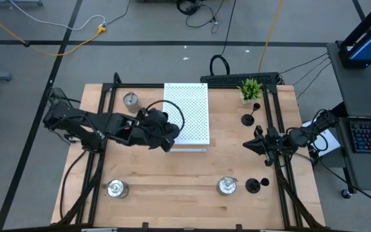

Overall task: Pick & Place candle stick holders
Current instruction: Put the top left black candle holder on the shelf

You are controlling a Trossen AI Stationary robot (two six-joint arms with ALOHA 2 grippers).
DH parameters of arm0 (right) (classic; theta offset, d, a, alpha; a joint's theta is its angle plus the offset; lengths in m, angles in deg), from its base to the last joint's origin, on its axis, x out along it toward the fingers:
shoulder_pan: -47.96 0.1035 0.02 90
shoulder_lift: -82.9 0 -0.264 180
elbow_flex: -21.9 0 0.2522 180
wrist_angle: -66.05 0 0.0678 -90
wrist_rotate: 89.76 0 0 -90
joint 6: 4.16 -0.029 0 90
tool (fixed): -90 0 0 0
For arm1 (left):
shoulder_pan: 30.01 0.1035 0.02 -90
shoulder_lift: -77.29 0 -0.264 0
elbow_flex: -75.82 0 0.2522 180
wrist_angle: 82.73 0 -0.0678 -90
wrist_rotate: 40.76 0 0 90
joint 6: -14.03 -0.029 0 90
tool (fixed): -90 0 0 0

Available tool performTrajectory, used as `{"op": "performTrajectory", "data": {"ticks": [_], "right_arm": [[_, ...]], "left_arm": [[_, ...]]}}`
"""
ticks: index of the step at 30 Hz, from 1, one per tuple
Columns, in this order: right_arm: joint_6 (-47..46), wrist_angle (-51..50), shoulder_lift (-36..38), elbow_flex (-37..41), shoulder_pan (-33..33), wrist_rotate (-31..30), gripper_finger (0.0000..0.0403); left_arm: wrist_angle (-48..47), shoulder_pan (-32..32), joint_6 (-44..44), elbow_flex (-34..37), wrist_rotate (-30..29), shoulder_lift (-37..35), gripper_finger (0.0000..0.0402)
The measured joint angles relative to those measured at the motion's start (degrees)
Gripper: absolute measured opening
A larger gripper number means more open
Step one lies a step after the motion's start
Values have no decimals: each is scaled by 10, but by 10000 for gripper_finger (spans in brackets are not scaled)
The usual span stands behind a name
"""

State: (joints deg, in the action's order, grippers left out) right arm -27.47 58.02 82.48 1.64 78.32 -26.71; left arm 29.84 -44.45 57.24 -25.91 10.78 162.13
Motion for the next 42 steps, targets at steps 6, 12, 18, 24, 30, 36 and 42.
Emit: {"op": "performTrajectory", "data": {"ticks": [6, 12, 18, 24, 30, 36, 42], "right_arm": [[4, -1, 0, 0, 0, 0, 0], [4, -5, 0, 0, 0, 0, 0], [4, -4, 0, 0, 0, 0, 0], [4, -5, 0, 0, 0, 0, 0], [4, -5, 0, 0, 0, 0, 0], [4, -5, 0, 0, 0, 0, 0], [4, -5, 0, 0, 0, 0, 0]], "left_arm": [[-5, 2, 8, 0, 3, 33, 13], [-1, 23, 8, 0, 8, 41, 13], [-22, 33, 20, 0, 15, 41, 13], [-24, 36, 45, 12, 24, 51, 13], [-20, 40, 43, 13, 28, 67, 13], [-6, 51, 30, 11, 35, 75, 13], [-2, 55, 23, 12, 41, 78, 13]]}}
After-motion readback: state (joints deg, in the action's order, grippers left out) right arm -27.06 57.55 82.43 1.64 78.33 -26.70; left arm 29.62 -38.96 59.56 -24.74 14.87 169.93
